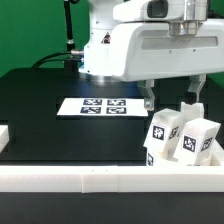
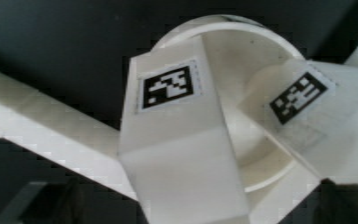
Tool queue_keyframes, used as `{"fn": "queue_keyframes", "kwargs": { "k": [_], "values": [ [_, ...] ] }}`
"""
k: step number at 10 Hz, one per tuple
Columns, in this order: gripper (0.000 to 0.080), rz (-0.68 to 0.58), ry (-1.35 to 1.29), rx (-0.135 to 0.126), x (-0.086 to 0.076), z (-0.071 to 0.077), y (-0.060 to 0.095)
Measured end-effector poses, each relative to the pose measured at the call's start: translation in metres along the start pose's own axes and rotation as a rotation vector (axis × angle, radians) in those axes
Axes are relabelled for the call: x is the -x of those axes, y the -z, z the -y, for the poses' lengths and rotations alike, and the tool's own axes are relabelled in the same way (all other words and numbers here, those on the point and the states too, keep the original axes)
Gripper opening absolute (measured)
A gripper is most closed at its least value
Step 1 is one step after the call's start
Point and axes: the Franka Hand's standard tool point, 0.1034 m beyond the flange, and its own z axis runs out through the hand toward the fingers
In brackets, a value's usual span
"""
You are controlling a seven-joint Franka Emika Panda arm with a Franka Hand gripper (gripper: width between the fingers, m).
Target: Assemble stool
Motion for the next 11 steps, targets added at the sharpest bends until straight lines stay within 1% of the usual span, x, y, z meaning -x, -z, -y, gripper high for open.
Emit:
{"fn": "queue_keyframes", "kwargs": {
  "k": [2, 6, 9, 11],
  "values": [
    [0.0649, 0.017, 0.154, 0.015, 0.005, -0.006, -0.001],
    [0.0649, 0.028, 0.113, 0.013, 0.011, -0.010, -0.006],
    [0.0649, 0.042, 0.107, 0.008, 0.015, -0.008, -0.015],
    [0.0649, 0.043, 0.108, 0.011, 0.014, -0.006, -0.021]
  ]
}}
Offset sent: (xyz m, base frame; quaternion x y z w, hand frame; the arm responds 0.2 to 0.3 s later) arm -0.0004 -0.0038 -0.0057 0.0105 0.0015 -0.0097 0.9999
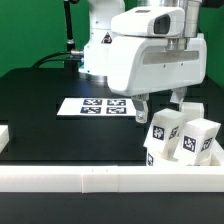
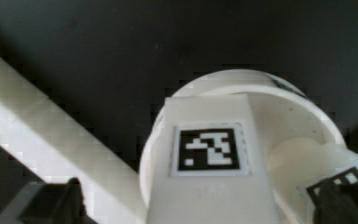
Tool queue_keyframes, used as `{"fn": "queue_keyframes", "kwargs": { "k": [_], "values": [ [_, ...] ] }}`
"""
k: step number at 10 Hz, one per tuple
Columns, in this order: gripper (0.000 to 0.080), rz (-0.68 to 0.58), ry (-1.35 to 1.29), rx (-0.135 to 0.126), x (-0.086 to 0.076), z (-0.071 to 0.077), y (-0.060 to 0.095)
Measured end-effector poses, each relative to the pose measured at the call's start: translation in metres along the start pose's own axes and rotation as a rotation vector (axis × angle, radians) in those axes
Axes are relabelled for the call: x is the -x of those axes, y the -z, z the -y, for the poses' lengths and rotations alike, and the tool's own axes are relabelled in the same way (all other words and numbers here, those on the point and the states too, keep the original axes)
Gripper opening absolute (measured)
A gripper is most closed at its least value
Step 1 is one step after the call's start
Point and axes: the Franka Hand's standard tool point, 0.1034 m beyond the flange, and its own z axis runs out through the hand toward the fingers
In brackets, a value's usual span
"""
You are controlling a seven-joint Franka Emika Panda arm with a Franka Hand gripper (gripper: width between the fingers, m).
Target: Assemble stool
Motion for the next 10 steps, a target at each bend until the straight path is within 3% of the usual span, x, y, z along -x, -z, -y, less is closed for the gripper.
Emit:
{"fn": "queue_keyframes", "kwargs": {
  "k": [1, 2, 3, 6, 10],
  "values": [
    [0.0502, -0.001, -0.002, 0.001, -0.0001, -0.0009, 0.0004],
    [0.0502, -0.001, -0.004, 0.001, 0.0006, -0.0019, 0.0003],
    [0.0364, 0.000, -0.008, 0.001, 0.0009, -0.0019, 0.0001],
    [0.0337, -0.003, -0.086, 0.002, 0.0001, -0.0024, 0.0010],
    [0.0337, -0.020, -0.666, -0.003, -0.0031, -0.0013, 0.0008]
  ]
}}
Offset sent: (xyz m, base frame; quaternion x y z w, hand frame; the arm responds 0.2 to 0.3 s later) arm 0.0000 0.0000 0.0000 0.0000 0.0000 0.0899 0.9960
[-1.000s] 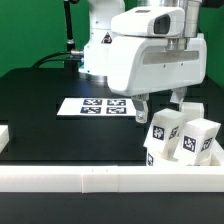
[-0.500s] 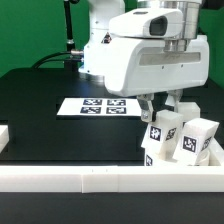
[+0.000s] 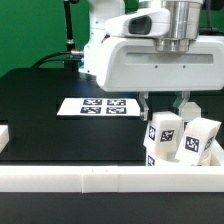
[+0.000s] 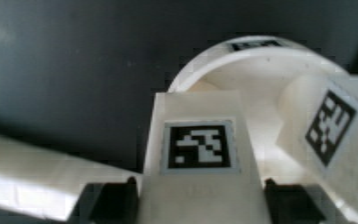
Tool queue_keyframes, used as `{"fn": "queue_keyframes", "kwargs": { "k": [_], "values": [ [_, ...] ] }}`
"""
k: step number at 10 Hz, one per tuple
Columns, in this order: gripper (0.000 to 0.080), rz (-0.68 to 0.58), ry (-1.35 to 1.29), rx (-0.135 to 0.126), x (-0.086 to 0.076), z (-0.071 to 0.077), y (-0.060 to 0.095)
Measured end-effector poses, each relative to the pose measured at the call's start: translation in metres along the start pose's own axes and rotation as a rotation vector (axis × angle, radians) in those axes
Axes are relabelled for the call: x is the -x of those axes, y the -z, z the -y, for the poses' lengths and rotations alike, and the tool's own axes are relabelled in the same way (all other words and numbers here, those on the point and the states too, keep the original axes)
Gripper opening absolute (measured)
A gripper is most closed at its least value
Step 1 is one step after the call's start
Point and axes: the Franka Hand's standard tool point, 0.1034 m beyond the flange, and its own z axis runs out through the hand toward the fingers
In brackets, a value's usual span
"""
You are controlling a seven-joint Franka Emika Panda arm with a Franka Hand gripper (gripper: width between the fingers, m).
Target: Assemble stool
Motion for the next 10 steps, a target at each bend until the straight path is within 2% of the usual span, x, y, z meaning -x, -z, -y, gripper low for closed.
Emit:
{"fn": "queue_keyframes", "kwargs": {
  "k": [4, 7, 10],
  "values": [
    [0.0337, -0.003, -0.552, -0.040, -0.0011, -0.0015, 0.0005],
    [0.0337, 0.004, -0.900, -0.045, -0.0013, -0.0007, 0.0005],
    [0.0337, 0.012, -1.123, -0.051, -0.0011, -0.0011, 0.0003]
  ]
}}
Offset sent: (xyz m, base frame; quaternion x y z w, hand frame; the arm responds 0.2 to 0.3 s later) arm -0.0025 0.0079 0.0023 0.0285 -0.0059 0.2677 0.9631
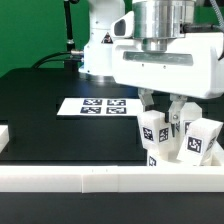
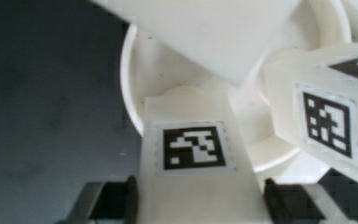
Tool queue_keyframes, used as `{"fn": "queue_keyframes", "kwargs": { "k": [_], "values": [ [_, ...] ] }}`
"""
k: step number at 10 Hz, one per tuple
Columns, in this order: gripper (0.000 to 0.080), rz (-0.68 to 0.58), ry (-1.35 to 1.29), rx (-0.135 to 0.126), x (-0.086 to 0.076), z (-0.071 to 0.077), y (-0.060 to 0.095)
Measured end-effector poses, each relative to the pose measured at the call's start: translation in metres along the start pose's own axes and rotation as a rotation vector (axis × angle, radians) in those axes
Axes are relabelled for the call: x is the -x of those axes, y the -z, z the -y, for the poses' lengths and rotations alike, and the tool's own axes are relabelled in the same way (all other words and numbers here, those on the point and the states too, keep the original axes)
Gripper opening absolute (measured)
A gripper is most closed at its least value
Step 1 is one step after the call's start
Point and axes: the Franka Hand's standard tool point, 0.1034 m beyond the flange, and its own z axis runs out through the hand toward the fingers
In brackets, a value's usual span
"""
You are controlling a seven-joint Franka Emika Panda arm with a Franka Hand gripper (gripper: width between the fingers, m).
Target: Assemble stool
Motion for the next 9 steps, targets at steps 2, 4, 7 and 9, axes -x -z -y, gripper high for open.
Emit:
{"fn": "queue_keyframes", "kwargs": {
  "k": [2, 4, 7, 9],
  "values": [
    [0.0337, 0.006, -0.168, -0.004, 0.0000, -0.0001, 0.0000],
    [0.0337, 0.022, -0.476, -0.037, -0.0004, -0.0005, -0.0005],
    [0.0337, 0.058, -0.847, -0.066, 0.0006, -0.0006, -0.0009],
    [0.0338, 0.088, -1.086, -0.063, 0.0037, -0.0043, -0.0006]
  ]
}}
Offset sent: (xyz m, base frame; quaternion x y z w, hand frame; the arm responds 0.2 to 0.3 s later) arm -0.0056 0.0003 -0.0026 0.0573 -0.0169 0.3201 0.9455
